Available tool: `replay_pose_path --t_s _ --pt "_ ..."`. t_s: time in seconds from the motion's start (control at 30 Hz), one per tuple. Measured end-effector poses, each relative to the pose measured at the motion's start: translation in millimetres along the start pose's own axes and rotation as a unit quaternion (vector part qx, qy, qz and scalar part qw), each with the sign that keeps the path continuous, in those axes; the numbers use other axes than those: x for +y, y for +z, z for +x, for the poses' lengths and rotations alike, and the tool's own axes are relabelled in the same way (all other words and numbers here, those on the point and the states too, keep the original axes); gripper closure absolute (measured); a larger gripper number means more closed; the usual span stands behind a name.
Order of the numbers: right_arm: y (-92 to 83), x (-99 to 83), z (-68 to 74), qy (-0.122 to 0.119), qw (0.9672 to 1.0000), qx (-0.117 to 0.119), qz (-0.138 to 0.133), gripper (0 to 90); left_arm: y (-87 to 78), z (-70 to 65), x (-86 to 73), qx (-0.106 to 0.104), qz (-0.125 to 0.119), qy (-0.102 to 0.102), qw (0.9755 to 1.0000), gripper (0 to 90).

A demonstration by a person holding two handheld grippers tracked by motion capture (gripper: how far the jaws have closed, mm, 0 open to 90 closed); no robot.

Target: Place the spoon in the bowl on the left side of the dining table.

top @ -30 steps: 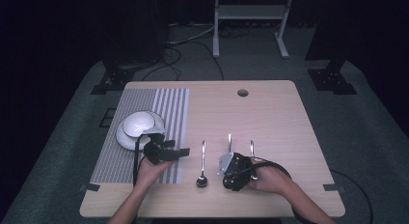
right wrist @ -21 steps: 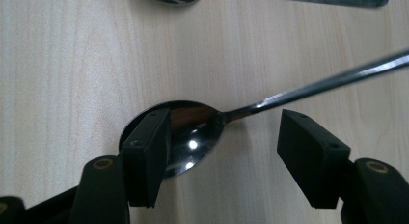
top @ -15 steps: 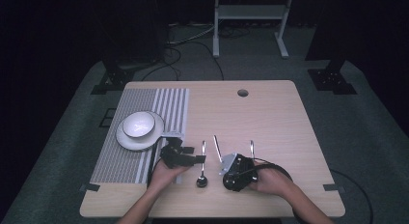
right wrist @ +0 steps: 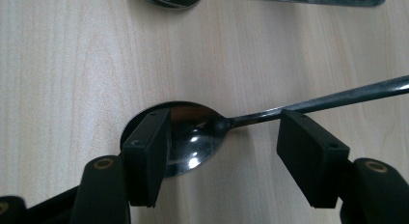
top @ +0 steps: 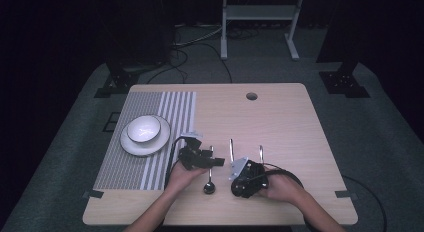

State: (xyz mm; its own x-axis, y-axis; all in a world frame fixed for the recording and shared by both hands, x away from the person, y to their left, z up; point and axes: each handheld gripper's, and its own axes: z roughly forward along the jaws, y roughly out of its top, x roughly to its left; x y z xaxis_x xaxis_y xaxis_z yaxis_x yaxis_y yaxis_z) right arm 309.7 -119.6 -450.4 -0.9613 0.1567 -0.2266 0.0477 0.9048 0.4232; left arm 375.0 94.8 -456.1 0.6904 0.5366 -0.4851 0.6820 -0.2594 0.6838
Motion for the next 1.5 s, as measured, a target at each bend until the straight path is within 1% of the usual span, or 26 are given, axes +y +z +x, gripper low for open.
replay_pose_path --t_s 0.17,0.23,0.33,0.43,0.5,0.53,0.57,0.63,0.7,0.73,0.77,0.8,0.83,0.87,0.9,0.93,0.97,1.07,1.2,1.27,1.3,1.33,1.4,1.43,1.47,1.5 --pt "-0.1 -0.4 -0.1 -0.001 1.0000 -0.001 0.000 35.7 5.8 0.1 5.8 0.000 0.004 -0.002 1.0000 22.3" --pt "-0.2 -0.5 -0.2 -0.001 1.0000 -0.001 -0.001 35.7 9.6 0.3 8.6 -0.003 0.003 -0.006 1.0000 22.4" --pt "-0.2 -1.5 0.1 0.002 1.0000 -0.002 -0.004 35.7 17.4 0.4 15.2 -0.003 0.006 -0.011 0.9999 25.0" --pt "-0.2 -1.8 -0.2 0.002 1.0000 0.000 -0.004 35.8 20.8 0.6 19.2 -0.006 0.006 -0.016 0.9998 26.8" --pt "-0.1 -1.9 -0.9 0.004 1.0000 0.003 -0.005 35.8 24.6 0.4 23.8 -0.004 0.010 -0.018 0.9998 28.5" --pt "0.0 -1.9 -1.3 0.002 1.0000 0.004 -0.005 35.8 25.9 0.2 25.1 -0.003 0.011 -0.019 0.9997 33.3" --pt "-0.1 -2.0 -1.2 0.001 1.0000 0.004 -0.005 35.8 29.6 0.8 28.1 -0.001 0.010 -0.027 0.9996 34.3" --pt "-0.2 -2.4 -1.1 0.000 1.0000 0.004 -0.006 35.8 32.7 2.6 30.2 -0.008 0.011 -0.034 0.9993 41.4" --pt "-0.2 -2.6 -1.2 0.001 1.0000 0.004 -0.007 35.8 33.8 3.6 30.9 -0.010 0.010 -0.037 0.9992 49.3" --pt "0.0 -3.5 -1.4 0.001 0.9999 0.003 -0.011 35.8 34.8 5.0 31.1 -0.018 0.006 -0.041 0.9990 53.4" --pt "0.0 -3.9 -1.2 0.003 0.9999 0.003 -0.013 35.8 36.7 6.8 31.1 -0.022 0.009 -0.039 0.9990 57.5" --pt "0.0 -4.5 -1.2 0.004 0.9999 0.003 -0.015 35.8 36.7 6.8 31.1 -0.022 0.009 -0.039 0.9990 60.6" --pt "0.0 -4.5 -1.2 0.004 0.9999 0.003 -0.015 35.8 37.6 7.0 31.1 -0.021 0.011 -0.035 0.9991 60.6" --pt "0.0 -4.9 -1.0 0.003 0.9999 0.002 -0.017 35.9 38.4 7.4 30.8 -0.024 0.013 -0.033 0.9991 64.2" --pt "-0.1 -5.6 -1.3 0.004 0.9998 0.003 -0.018 35.8 38.9 8.0 30.5 -0.026 0.013 -0.030 0.9991 71.5" --pt "-0.1 -5.6 -1.3 0.004 0.9998 0.003 -0.018 35.8 39.0 7.8 30.0 -0.025 0.011 -0.029 0.9992 71.5" --pt "-0.1 -6.3 -1.6 0.005 0.9998 0.004 -0.021 35.8 38.7 8.5 29.1 -0.028 0.009 -0.025 0.9993 77.0" --pt "-0.1 -8.3 -2.2 0.010 0.9996 0.005 -0.026 35.5 38.4 8.7 28.4 -0.032 0.005 -0.025 0.9992 79.1" --pt "-0.2 -9.5 -2.6 0.015 0.9995 0.005 -0.028 35.0 36.3 6.3 29.2 -0.043 -0.004 -0.022 0.9988 81.4" --pt "-0.2 -10.2 -3.4 0.017 0.9994 0.005 -0.029 33.4 34.8 2.9 30.7 -0.050 -0.007 -0.017 0.9986 82.0" --pt "-0.9 -12.1 -4.5 0.027 0.9993 0.004 -0.025 31.5 34.2 1.3 31.3 -0.051 -0.008 -0.013 0.9986 82.9" --pt "-1.5 -13.7 -5.3 0.029 0.9993 0.005 -0.024 30.5 33.6 -0.8 32.0 -0.055 -0.012 -0.008 0.9984 83.7" --pt "-2.2 -15.6 -5.9 0.031 0.9992 0.005 -0.025 30.0 30.8 -5.0 33.6 -0.069 -0.025 -0.008 0.9973 84.7" --pt "-4.4 -20.3 -7.3 0.042 0.9986 0.009 -0.030 29.3 30.2 -6.5 34.1 -0.073 -0.028 -0.006 0.9969 86.3" --pt "-5.3 -22.8 -8.2 0.048 0.9983 0.009 -0.031 28.8 29.2 -8.4 35.0 -0.080 -0.031 -0.005 0.9963 87.2" --pt "-6.3 -25.5 -9.1 0.056 0.9978 0.010 -0.034 28.7 27.5 -12.8 36.7 -0.094 -0.038 -0.004 0.9948 88.0"
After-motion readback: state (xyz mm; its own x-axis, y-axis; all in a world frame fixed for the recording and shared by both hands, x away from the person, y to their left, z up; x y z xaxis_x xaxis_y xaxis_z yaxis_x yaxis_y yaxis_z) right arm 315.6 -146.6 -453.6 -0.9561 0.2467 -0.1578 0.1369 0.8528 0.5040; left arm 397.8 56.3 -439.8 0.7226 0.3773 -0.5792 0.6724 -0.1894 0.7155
